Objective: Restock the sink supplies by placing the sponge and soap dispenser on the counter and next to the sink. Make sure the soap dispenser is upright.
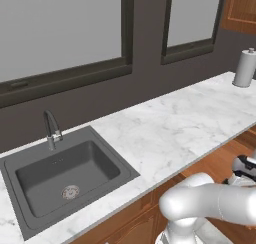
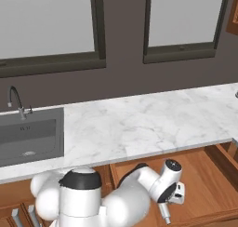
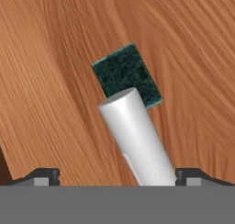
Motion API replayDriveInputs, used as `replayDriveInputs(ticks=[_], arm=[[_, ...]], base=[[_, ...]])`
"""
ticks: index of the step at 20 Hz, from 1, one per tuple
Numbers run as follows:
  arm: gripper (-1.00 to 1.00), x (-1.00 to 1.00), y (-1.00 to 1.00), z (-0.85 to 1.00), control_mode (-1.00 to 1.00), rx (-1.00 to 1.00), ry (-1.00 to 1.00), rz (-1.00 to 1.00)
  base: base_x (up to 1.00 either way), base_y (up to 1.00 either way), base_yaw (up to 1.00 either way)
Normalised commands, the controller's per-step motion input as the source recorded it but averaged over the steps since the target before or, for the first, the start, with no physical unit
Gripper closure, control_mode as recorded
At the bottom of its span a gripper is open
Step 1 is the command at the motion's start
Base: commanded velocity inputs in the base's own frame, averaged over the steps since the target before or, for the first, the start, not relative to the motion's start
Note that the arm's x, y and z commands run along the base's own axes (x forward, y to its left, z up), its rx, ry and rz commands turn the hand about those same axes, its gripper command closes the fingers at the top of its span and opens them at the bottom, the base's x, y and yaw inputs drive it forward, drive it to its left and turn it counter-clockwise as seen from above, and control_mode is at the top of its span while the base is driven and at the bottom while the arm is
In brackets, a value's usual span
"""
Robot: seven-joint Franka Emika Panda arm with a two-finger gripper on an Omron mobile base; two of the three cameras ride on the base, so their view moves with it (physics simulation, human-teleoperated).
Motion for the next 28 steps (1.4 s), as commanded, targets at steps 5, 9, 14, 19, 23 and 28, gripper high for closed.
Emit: replayDriveInputs(ticks=[5,9,14,19,23,28], arm=[[-1.0,0.05,-0.04,-0.16,-1.0,0.0,-0.06,0.05],[-1.0,0.04,0.0,-0.35,-1.0,0.0,-0.01,0.04],[-1.0,0.12,-0.09,-0.1,-1.0,0.0,0.0,0.03],[-1.0,0.16,-0.06,-0.1,-1.0,0.0,0.0,0.02],[-1.0,0.0,0.01,-0.36,-1.0,-0.01,0.0,0.02],[1.0,0.0,0.05,-0.43,-1.0,-0.03,0.0,0.01]], base=[[0.0,0.0,0.0],[0.0,0.0,0.0],[0.0,0.0,0.0],[0.0,0.0,0.0],[0.0,0.0,0.0],[0.0,0.0,0.0]])
